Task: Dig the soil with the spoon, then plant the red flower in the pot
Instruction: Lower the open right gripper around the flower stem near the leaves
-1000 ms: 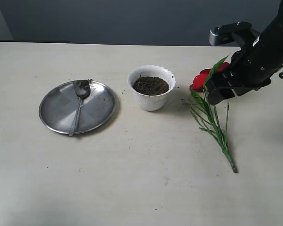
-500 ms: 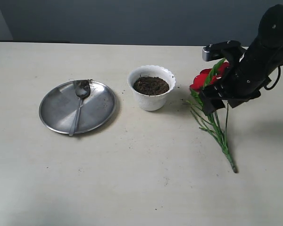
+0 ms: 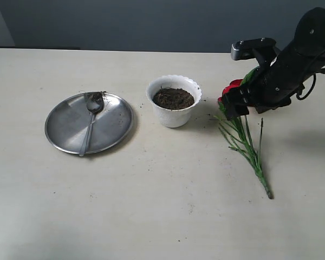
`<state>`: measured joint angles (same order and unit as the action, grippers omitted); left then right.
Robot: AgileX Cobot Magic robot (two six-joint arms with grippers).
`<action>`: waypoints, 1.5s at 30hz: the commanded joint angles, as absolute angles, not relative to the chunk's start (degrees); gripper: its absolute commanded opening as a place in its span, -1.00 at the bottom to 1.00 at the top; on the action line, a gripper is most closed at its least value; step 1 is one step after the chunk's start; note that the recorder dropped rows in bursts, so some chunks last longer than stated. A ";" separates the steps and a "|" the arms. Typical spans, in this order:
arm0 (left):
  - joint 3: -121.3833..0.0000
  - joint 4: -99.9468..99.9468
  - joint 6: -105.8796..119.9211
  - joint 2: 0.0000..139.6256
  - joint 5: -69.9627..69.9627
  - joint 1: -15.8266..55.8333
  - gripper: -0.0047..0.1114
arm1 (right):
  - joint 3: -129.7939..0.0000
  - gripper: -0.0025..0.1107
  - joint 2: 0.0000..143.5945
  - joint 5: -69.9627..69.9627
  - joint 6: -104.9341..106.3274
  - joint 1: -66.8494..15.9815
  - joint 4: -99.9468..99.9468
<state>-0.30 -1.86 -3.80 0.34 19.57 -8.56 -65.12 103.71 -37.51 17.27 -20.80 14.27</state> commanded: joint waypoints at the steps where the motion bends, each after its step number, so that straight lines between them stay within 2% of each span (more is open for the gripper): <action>1: 0.00 -1.51 -3.85 0.00 19.21 -8.32 -0.91 | -65.40 0.35 103.72 -39.01 17.20 -20.71 14.95; 16: 0.00 -1.51 -3.85 0.00 19.21 -8.32 -0.91 | -65.40 0.36 103.72 -42.21 22.50 -23.65 16.85; 32: 0.00 -1.51 -3.85 0.00 19.21 -8.32 -0.91 | -65.40 0.37 103.72 -43.72 22.77 -24.04 9.03; 38: 0.00 -1.51 -3.85 0.00 19.21 -8.32 -0.91 | -65.40 0.68 103.72 -41.33 22.77 -24.04 9.43; 45: 0.00 -1.51 -3.85 0.00 19.21 -8.32 -0.91 | -65.40 0.70 103.72 -36.13 22.52 -24.04 12.03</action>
